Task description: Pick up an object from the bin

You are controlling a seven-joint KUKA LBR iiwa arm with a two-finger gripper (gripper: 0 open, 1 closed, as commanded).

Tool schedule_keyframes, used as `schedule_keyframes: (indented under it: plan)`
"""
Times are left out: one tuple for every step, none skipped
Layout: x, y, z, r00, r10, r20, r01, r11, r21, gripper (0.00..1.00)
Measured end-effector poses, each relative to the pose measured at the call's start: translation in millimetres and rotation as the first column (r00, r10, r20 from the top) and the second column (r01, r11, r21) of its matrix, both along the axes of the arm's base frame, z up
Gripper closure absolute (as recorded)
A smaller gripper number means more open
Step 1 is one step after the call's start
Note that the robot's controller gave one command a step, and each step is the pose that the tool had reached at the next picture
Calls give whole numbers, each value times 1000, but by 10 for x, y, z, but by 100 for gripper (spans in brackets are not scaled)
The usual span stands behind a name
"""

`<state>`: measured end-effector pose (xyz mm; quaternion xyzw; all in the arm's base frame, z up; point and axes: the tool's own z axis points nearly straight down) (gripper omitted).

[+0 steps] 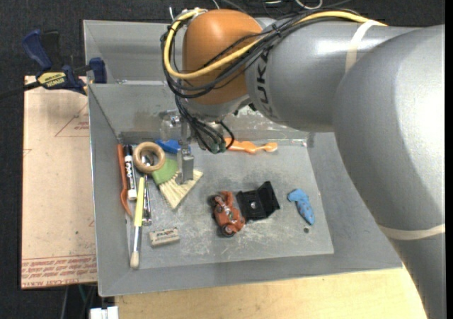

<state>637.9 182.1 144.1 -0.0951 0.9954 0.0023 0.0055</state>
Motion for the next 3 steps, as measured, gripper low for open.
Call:
schedule_keyframes:
  plan:
    - [-80,-63,-199,974,-224,-8,224,974,-1,0]
    - [-109,-194,-742,980,-201,3,201,980,6,0]
    - [-182,-132,-731,845,-535,-6,535,845,5,100]
